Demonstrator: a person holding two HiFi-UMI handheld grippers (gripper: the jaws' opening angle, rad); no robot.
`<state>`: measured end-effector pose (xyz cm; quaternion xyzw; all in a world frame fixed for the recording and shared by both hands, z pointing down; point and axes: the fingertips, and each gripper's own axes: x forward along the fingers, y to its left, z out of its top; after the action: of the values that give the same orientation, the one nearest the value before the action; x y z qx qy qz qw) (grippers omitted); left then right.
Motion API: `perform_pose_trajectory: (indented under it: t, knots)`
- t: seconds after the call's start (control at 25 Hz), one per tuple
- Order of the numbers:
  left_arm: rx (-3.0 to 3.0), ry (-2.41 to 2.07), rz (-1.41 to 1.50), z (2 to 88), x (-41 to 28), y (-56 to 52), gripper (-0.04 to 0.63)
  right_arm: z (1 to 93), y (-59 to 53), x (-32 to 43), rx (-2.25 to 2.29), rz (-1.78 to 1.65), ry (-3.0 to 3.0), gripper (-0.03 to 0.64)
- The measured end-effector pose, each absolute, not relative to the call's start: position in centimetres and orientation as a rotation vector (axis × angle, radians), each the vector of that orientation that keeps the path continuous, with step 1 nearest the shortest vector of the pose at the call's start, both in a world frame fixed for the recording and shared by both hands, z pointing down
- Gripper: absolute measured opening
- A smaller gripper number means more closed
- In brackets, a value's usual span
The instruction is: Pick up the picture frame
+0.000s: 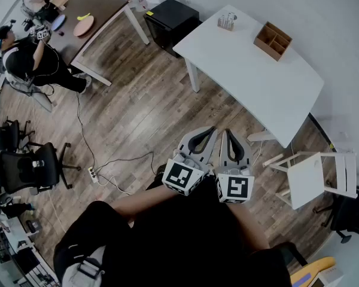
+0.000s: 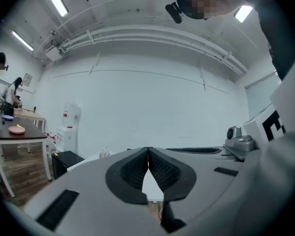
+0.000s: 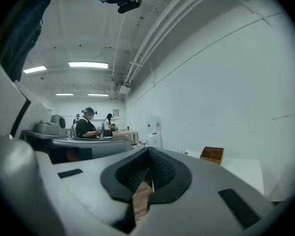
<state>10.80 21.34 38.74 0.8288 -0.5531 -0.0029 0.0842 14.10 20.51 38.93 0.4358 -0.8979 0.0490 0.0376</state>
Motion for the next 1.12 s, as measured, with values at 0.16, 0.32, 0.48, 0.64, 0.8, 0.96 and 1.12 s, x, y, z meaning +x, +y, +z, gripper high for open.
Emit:
perform_pose_trajectory:
  t: [0.16,0.32,0.48,0.64,0.8,0.96,1.12]
  knots:
    - [2.461,-1.662,-0.008,38.6,10.0,22.5,0.015,38.6,21.7,13.8,1.328,0.142,-2.760,0.032]
    - [2.436,-1.651,-0.010,39.4,9.9,23.2,0.015,38.9,22.5,13.8,1.325,0.150,-2.754,0.032]
    - [2.448,-1.637,-0.017,39.4,10.5,23.3,0.015,38.1,22.7,14.6,1.356,0.138,-2.784,0.032]
    - [2.459,-1.617,-0.005,39.7,11.5,23.5,0.014,38.4,22.7,15.8,1.388,0.143,-2.758,0.034]
    - [2.470,-1.607,0.009,39.7,12.4,23.3,0.015,38.3,22.4,16.7,1.408,0.127,-2.758,0.035]
    - [2.464,-1.592,0.044,40.4,13.5,23.2,0.015,39.1,22.2,17.7,1.423,0.164,-2.754,0.035]
    - [2.452,-1.580,0.089,41.4,13.8,23.6,0.015,39.8,22.4,17.9,1.411,0.199,-2.765,0.035]
